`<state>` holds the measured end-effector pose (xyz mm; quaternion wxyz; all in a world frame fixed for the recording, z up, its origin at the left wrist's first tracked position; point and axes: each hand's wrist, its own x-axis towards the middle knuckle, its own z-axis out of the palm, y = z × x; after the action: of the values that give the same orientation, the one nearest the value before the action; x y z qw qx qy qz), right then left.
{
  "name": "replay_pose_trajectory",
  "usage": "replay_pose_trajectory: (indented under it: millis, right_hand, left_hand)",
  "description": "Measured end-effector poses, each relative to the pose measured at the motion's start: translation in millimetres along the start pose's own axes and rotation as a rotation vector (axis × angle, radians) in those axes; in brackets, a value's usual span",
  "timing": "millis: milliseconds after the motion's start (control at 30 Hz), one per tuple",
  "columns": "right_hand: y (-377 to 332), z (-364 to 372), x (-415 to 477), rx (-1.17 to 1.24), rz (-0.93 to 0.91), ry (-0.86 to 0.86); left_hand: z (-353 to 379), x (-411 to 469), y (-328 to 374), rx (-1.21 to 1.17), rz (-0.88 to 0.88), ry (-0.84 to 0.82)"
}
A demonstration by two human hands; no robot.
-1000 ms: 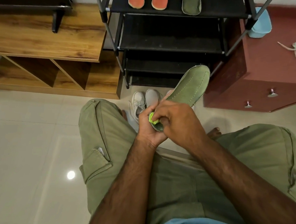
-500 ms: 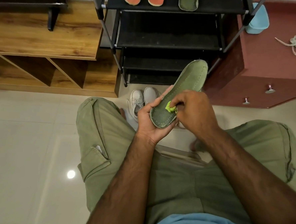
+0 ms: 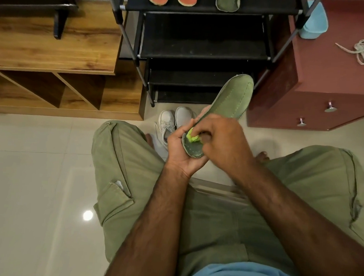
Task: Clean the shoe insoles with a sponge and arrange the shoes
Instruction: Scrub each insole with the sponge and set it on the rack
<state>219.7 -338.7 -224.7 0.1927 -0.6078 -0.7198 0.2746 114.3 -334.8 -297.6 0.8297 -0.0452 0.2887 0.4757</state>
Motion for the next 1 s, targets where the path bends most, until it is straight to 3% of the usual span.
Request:
replay_pose_trajectory:
  millis: [100,167,333,533,733,900,1000]
  right_hand:
    - [-3,2,-17,0.016,-0.122,-0.104]
    - [9,-5,-10,-0.054,-0.086,-0.105]
    - [19,-10,24,-0.108,0.099,0.132]
    - [0,-4,-12,-0.042,-0.137,-0.181]
    - [22,-17,23,-0.159,0.145,0.107]
    - [-5,-2,-12,0.001,-0.128,-0.116]
    - [14,-5,-14,-0.013,-0.066,-0.077]
  left_hand:
    - [-1,-2,3,-0.026,0.014,-0.023]
    - [1,-3,1,-0.026,0.004,-0.026]
    - [1,0,0,-0.022,-0.023,-0.028]
    - [-1,-2,5,-0.061,0.013,-0.070]
    - [5,-1,1,-0.033,0.013,-0.116]
    - [6,-5,8,-0.063,0.077,-0.107]
    - [15,-8,7,-0.048,0.104,-0.101]
